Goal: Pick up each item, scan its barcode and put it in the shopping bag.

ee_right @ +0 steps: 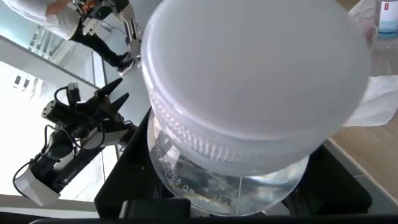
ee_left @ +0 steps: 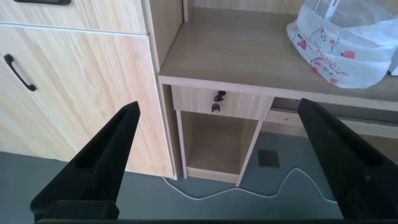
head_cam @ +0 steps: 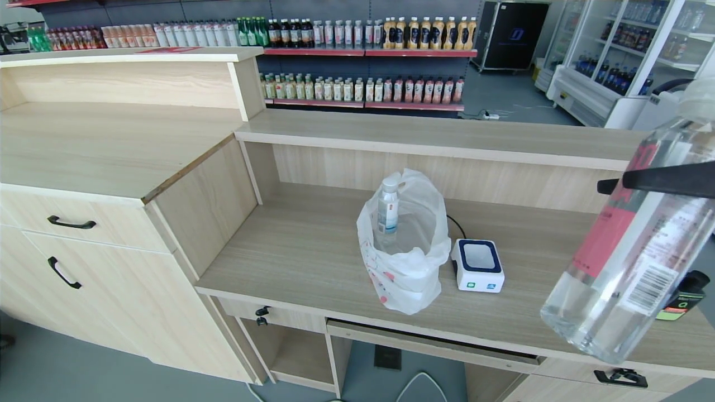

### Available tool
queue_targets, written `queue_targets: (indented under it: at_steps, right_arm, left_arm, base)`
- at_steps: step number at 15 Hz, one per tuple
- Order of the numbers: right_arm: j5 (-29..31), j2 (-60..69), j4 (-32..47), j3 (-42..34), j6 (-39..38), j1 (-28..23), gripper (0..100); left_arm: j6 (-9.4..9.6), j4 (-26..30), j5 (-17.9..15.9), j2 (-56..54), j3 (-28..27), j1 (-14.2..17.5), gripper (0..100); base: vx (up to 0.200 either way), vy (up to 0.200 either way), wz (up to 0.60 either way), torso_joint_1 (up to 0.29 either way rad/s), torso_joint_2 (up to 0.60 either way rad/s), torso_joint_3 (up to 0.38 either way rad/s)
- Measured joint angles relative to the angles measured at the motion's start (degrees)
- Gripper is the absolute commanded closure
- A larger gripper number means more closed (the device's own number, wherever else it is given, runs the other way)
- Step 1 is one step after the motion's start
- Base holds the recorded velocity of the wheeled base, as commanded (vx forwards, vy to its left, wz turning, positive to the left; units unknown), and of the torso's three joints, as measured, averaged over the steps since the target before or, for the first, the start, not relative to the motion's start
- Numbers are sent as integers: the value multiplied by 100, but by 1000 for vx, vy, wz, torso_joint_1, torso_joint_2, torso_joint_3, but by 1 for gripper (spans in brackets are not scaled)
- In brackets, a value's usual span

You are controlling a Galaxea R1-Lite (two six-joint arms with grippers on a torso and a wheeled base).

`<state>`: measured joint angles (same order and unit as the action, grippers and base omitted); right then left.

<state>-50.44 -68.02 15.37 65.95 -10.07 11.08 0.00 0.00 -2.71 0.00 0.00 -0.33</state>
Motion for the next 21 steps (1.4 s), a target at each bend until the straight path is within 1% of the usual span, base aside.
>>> queue_targets:
  at_steps: [3, 6, 10, 14, 21]
  right_arm:
    - [490, 524, 628, -27, -74, 457, 100]
    - [644, 905, 745, -68, -207, 717, 100]
    - [761, 1136, 749, -82, -282, 761, 100]
    - [775, 1296, 761, -52, -561, 772, 100]
    - [841, 1451, 817, -127, -563, 763, 100]
  left_arm:
    - [0, 0, 0, 0, 0, 0, 0]
    - [0, 0, 0, 0, 0, -2, 0]
    - [0, 0, 0, 0, 0, -2, 0]
    - [0, 0, 0, 0, 0, -2, 0]
    - [0, 0, 0, 0, 0, -2, 0]
  base:
    - [0, 0, 0, 0, 0, 0]
    - [0, 0, 0, 0, 0, 0]
    - [0, 0, 0, 0, 0, 0]
    - [0, 0, 0, 0, 0, 0]
    - [0, 0, 0, 0, 0, 0]
